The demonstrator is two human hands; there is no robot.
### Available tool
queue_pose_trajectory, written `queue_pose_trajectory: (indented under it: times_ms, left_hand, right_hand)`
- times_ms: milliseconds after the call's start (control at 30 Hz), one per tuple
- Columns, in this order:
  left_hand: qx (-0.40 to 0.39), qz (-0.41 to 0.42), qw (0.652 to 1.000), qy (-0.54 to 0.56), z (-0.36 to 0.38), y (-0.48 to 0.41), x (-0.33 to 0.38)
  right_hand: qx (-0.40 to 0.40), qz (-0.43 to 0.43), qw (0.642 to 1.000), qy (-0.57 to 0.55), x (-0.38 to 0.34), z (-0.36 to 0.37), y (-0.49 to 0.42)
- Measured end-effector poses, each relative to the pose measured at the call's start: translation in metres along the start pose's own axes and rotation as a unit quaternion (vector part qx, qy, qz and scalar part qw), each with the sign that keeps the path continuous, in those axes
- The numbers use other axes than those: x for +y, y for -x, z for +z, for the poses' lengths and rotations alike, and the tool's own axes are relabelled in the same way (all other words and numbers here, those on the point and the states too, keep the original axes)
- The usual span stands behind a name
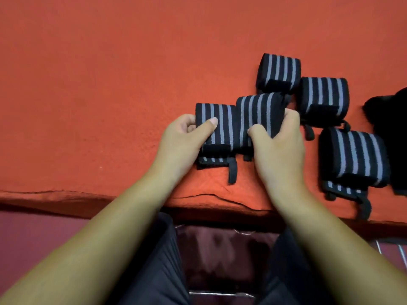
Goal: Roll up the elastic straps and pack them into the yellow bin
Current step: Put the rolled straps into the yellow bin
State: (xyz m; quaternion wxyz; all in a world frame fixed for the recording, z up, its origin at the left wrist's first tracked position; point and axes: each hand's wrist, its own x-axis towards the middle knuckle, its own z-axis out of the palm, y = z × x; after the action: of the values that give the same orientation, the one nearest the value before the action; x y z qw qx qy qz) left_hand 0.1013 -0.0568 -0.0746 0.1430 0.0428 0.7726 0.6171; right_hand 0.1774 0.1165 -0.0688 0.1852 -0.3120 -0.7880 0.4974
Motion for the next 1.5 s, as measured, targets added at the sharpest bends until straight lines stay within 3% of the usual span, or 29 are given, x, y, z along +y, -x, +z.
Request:
queue_pose_trajectory:
  times_ms: [233, 400, 567, 700, 833, 1000, 1233, 1333, 1500]
  left_hand:
    - [-0.001, -0.094, 0.995, 0.043, 0.003, 0.007, 0.017]
    - [-0.008, -0.18, 0.983, 0.02, 0.0, 0.009, 0.05]
    - [0.028, -0.167, 0.986, -0.008, 0.006, 0.015, 0.117]
    - [-0.051, -0.156, 0.986, -0.001, 0.032, 0.017, 0.181]
    - [-0.118, -0.126, 0.985, -0.013, 0.09, 0.031, 0.229]
    - [-0.222, -0.168, 0.96, -0.02, 0.198, 0.065, 0.271]
    - [-0.437, -0.225, 0.869, -0.059, 0.355, 0.137, 0.304]
    - [-0.484, -0.235, 0.838, -0.091, 0.417, 0.167, 0.3]
    - [-0.538, -0.24, 0.798, -0.132, 0.497, 0.212, 0.273]
  right_hand:
    - [-0.015, 0.031, 0.999, 0.01, -0.011, -0.002, 0.007]
    - [-0.098, 0.1, 0.99, -0.005, -0.038, -0.023, -0.002]
    - [-0.134, 0.176, 0.975, -0.025, -0.087, -0.067, -0.012]
    - [-0.125, 0.215, 0.968, -0.025, -0.111, -0.134, -0.009]
    - [-0.041, 0.269, 0.961, -0.048, -0.107, -0.22, -0.004]
    - [0.07, 0.339, 0.934, -0.086, -0.074, -0.33, 0.016]
    - [0.218, 0.372, 0.887, -0.167, -0.019, -0.456, 0.063]
    - [0.272, 0.401, 0.843, -0.235, 0.011, -0.496, 0.087]
    - [0.349, 0.465, 0.74, -0.339, 0.073, -0.534, 0.123]
